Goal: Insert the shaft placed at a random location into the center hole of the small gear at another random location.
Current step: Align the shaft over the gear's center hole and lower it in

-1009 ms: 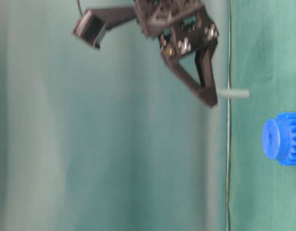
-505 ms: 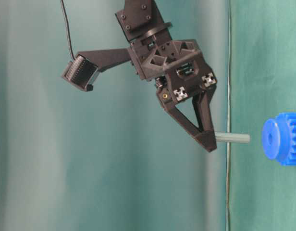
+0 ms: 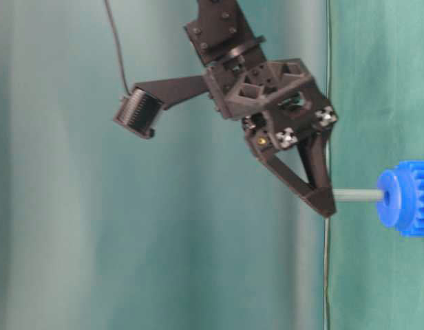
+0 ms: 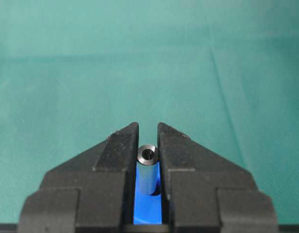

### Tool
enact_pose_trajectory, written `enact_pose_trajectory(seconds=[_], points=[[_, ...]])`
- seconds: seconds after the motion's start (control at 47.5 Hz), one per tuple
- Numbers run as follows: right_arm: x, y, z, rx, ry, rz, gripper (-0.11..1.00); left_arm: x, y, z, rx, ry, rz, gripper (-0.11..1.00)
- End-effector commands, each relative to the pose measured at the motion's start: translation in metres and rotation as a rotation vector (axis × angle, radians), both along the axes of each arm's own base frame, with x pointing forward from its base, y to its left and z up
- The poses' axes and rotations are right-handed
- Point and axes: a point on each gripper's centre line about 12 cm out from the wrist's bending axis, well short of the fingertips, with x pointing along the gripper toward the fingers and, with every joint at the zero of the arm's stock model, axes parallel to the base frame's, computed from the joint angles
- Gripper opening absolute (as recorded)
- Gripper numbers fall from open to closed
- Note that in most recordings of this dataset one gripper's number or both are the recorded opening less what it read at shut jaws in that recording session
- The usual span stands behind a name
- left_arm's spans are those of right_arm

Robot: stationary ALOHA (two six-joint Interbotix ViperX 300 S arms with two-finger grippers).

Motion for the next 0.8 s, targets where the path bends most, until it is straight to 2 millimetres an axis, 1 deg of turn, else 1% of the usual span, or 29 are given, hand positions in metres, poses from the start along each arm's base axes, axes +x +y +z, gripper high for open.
enact_pose_trajectory(seconds=[0.0, 0.147, 0.421, 0.505, 0.778], points=[[0.008, 0.000, 0.011, -0.017, -0.052, 0.006, 0.12, 0.002, 0.000, 0.006, 0.001, -0.012, -0.002, 0.00], [0.009, 0.000, 0.006, -0.016, -0.049, 0.004, 0.12, 0.002, 0.000, 0.006, -0.002, -0.012, -0.002, 0.00], [0.008, 0.000, 0.006, -0.017, -0.047, 0.005, 0.12, 0.002, 0.000, 0.006, -0.002, -0.012, -0.002, 0.00], [0.008, -0.001, 0.009, -0.018, -0.053, 0.004, 0.12, 0.002, 0.000, 0.006, 0.000, -0.014, -0.002, 0.00], [0.003, -0.004, 0.031, -0.030, -0.096, -0.001, 0.12, 0.002, 0.000, 0.006, 0.000, -0.012, -0.002, 0.00]])
